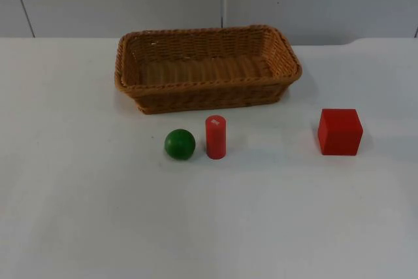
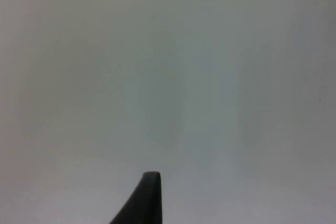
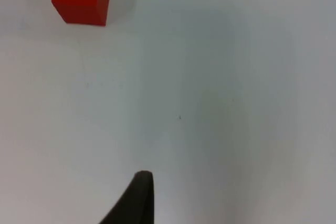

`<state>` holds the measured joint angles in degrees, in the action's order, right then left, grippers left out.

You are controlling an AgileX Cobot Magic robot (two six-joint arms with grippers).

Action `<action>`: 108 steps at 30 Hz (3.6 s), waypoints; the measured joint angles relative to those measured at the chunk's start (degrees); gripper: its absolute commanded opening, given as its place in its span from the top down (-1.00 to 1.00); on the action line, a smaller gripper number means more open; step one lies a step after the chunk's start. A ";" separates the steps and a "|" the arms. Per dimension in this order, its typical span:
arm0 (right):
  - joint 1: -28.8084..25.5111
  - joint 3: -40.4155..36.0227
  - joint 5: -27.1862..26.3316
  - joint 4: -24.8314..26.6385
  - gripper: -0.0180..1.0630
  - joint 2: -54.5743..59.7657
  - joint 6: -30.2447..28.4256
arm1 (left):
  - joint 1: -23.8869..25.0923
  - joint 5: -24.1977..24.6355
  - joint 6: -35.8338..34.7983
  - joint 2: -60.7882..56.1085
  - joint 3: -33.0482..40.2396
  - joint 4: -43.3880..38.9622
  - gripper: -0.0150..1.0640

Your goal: Pick up the basket with the left hand and place the object to the left of the red cylinder into the basket with the right hand.

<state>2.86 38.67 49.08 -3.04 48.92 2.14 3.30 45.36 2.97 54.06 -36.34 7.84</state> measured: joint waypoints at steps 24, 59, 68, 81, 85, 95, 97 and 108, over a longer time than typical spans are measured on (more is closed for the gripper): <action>0.00 0.00 -1.18 0.09 -0.98 2.99 0.00 | 0.00 -1.09 13.93 22.18 -16.19 16.41 -0.90; 0.00 0.00 -1.28 -0.50 -0.98 2.99 0.00 | -10.29 5.12 10.11 89.87 -82.89 17.47 -0.89; 0.00 0.00 -1.28 -0.50 -0.98 2.99 0.09 | -10.42 5.12 10.11 91.76 -83.01 15.94 -0.16; 0.00 0.00 -1.28 -1.21 -0.98 2.99 0.21 | -10.55 3.44 4.97 91.76 -83.12 17.27 0.98; 0.00 0.00 -1.28 -2.00 -0.98 2.99 0.21 | -10.55 3.44 4.49 91.76 -84.21 18.41 0.98; 0.00 0.00 -1.98 -2.55 -0.98 2.99 0.21 | -10.45 9.03 0.05 91.76 -99.53 20.97 0.98; 0.00 0.00 -1.98 -2.55 -0.98 2.99 0.21 | -10.45 13.91 -0.93 91.66 -104.07 21.34 0.98; 0.00 0.00 -1.98 -2.66 -0.98 2.99 0.21 | -10.45 24.83 -4.75 84.43 -110.89 20.47 0.98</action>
<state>2.86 38.67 47.10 -5.70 51.91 2.35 -7.15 70.19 -1.78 138.49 -147.23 28.31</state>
